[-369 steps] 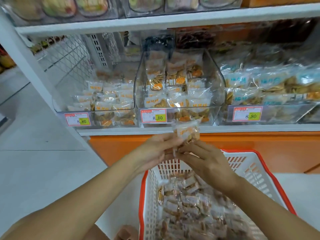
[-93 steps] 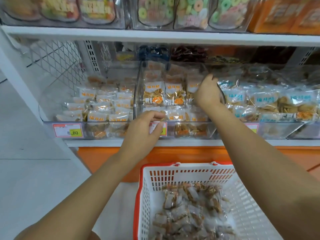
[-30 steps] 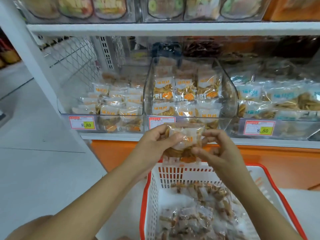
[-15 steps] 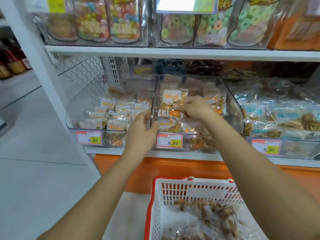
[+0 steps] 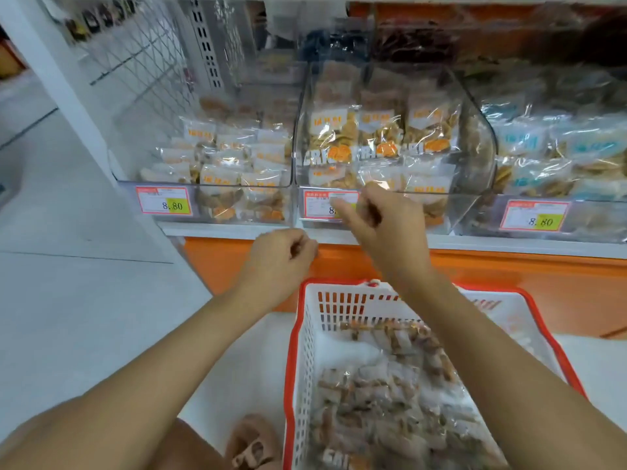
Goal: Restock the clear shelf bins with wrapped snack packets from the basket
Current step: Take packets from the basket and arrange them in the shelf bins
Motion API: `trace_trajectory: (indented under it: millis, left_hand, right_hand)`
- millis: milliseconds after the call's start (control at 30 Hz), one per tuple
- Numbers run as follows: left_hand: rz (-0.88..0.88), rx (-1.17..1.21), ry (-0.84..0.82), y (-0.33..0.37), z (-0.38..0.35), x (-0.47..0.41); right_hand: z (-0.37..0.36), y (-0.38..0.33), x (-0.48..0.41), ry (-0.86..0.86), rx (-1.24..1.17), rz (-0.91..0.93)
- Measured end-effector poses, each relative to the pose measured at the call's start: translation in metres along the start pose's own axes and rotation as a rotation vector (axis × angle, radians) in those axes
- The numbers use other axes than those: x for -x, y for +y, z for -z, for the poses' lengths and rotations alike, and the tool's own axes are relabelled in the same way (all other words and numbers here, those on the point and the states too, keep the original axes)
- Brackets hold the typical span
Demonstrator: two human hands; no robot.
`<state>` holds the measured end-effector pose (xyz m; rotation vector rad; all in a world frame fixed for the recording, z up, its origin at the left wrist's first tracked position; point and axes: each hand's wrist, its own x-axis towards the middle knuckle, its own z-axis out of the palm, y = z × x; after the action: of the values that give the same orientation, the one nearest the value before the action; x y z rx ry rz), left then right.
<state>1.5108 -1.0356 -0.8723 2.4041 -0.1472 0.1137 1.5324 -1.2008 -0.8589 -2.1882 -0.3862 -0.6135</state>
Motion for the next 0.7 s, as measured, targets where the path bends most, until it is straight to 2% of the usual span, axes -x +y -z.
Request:
trace_trajectory:
  millis: [100,233,267,333,400,533,633,700]
  left_hand:
    - [0.118,-0.201,-0.371,-0.028,-0.024,0.016]
    - [0.202,-0.224,-0.708,-0.043,-0.038,0.036]
    - [0.210,-0.231,-0.786,-0.044,-0.039,0.038]
    - [0.226,-0.285,-0.922,-0.046,-0.040,0.037]
    - [0.253,-0.309,-0.984,-0.047,-0.040,0.033]
    - [0.285,-0.289,-0.974,-0.044,-0.039,0.026]
    - [0.289,-0.267,-0.920,-0.041,-0.040,0.025]
    - [0.319,-0.252,-0.827,-0.042,-0.040,0.024]
  right_hand:
    - [-0.024,0.047,0.066,-0.195,0.159,-0.201]
    - [-0.064,0.140,0.140,-0.515,0.293,-0.655]
    - [-0.070,0.154,0.154,-0.592,0.312,-0.666]
    - [-0.081,0.168,0.171,-0.711,0.400,-0.557]
    - [-0.093,0.172,0.176,-0.753,0.461,-0.465]
    - [-0.115,0.184,0.183,-0.831,0.536,-0.519]
    - [-0.119,0.192,0.187,-0.871,0.592,-0.506]
    - [-0.116,0.189,0.187,-0.857,0.581,-0.467]
